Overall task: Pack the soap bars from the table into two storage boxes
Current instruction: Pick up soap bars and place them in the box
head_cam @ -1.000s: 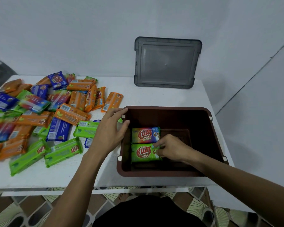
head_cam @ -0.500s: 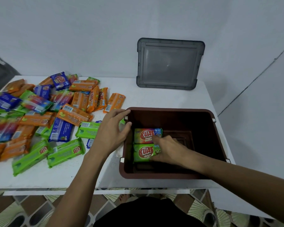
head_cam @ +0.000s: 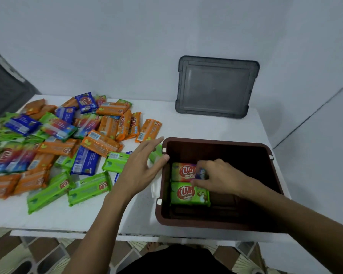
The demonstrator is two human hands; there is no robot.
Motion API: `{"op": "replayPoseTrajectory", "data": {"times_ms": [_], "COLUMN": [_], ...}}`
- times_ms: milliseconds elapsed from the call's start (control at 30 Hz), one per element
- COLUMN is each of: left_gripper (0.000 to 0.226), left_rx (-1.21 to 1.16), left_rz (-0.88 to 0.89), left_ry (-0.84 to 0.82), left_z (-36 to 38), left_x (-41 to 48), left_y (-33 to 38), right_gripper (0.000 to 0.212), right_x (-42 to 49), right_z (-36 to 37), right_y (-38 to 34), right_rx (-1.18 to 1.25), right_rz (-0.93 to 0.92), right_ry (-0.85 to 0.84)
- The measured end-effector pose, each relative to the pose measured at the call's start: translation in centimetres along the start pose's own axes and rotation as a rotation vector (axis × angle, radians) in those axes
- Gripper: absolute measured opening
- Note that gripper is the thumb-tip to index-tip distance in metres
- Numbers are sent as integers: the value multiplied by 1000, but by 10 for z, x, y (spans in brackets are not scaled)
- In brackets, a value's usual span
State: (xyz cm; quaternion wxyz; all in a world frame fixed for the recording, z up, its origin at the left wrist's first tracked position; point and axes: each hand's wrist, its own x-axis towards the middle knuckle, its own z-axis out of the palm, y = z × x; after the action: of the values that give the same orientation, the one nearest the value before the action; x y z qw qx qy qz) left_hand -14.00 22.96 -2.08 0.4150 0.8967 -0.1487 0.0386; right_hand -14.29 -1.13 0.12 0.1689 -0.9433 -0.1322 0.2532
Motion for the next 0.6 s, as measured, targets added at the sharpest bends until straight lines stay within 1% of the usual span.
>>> {"op": "replayPoseTrajectory", "data": {"times_ms": [67, 200, 300, 367, 400, 467, 533, 600], "left_gripper": [44, 33, 34, 37, 39, 45, 51, 59], "left_rx": [15, 101, 175, 231, 254, 291, 322, 362], "left_rz": [-11, -70, -141, -191, -206, -227, -219, -206], "left_ry": [25, 51, 43, 15, -1, -41, -87, -159], "left_z": [-9, -31, -43, -49, -51, -54, -56, -57], "left_x": [-2, -5, -9, -11, -12, -13, -13, -13], "left_y": [-8, -31, -56, -70, -76, -86, -97, -105], "right_gripper": [36, 29, 20, 16, 15, 16, 19, 23], "right_x": [1, 7, 21, 37, 48, 72, 99, 127], "right_z": [-19, -52, -63, -63, -62, -59, -56, -52], "right_y": [-7, -33, -55, -69, -75, -86, -96, -106], "right_rx": [-28, 32, 123, 153, 162, 154, 71, -57], "right_rz": [-6, -61, -145, -227, -253, -267, -246, -202], "right_ry": [81, 292, 419, 470, 477, 432, 336, 202]}}
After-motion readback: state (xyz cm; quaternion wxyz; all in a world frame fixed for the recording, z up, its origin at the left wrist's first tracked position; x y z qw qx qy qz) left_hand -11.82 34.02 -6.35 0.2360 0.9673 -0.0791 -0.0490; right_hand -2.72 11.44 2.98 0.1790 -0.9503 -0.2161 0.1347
